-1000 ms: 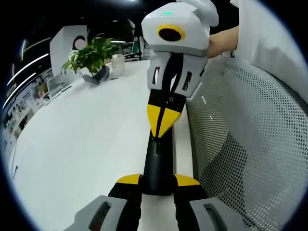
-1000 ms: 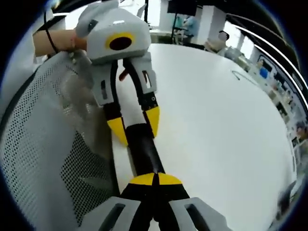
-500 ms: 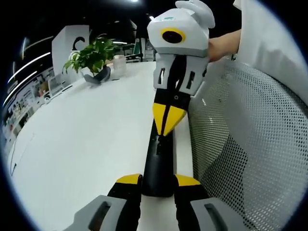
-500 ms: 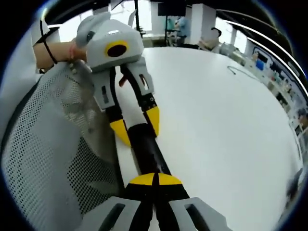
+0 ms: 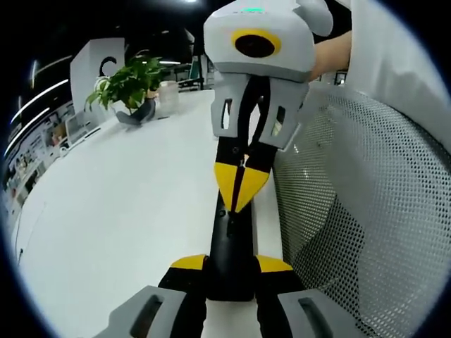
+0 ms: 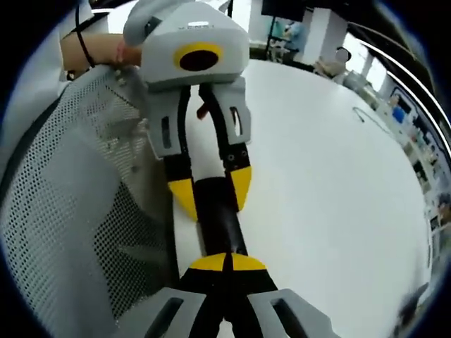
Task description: Press the specified remote control buttons in sequence, fully releasing each button before pressing the next.
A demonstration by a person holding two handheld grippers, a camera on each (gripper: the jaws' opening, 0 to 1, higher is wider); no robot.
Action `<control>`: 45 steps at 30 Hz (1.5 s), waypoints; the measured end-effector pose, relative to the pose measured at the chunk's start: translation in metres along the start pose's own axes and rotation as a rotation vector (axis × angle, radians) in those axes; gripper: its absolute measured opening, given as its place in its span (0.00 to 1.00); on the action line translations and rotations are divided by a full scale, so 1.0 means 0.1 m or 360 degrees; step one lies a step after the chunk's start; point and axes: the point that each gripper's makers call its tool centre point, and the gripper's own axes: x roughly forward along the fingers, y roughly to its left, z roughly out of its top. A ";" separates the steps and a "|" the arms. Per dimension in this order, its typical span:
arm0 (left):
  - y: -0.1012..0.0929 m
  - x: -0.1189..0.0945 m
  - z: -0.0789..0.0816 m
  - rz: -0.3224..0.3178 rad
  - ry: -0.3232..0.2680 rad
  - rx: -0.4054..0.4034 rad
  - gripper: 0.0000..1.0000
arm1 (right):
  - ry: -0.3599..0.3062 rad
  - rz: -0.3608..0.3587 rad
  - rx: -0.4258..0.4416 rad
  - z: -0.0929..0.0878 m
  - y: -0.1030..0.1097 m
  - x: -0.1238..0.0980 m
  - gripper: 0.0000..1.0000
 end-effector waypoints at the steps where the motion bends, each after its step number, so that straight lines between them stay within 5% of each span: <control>1: 0.00 0.00 0.00 -0.0002 -0.0002 0.0007 0.24 | 0.0003 0.0005 0.0012 0.00 -0.01 0.00 0.00; 5: 0.00 0.00 0.00 -0.0005 -0.0005 0.0007 0.24 | -0.0019 0.0026 0.0069 -0.01 -0.01 -0.01 0.00; 9: 0.01 0.00 0.00 -0.0005 -0.0017 0.0001 0.24 | -0.0112 0.0129 0.0333 -0.01 -0.01 -0.04 0.00; 14: 0.01 0.01 0.01 -0.0011 -0.0023 0.0005 0.24 | -0.0120 0.0092 0.0296 0.05 -0.15 -0.05 0.00; 20: 0.01 0.01 0.01 -0.0012 -0.0023 0.0010 0.24 | -0.0028 0.0173 0.0238 -0.01 -0.11 0.01 0.00; 31: 0.02 0.01 0.00 -0.0019 -0.0020 0.0027 0.24 | 0.0151 0.0388 0.0421 -0.01 -0.14 0.06 0.00; 39: 0.01 0.01 0.00 -0.0018 -0.0020 0.0024 0.24 | 0.0187 0.0311 0.0444 -0.01 -0.14 0.07 0.00; 45: 0.02 0.02 0.00 -0.0015 -0.0024 0.0014 0.24 | -0.0017 0.0139 0.0377 0.01 -0.14 0.05 0.00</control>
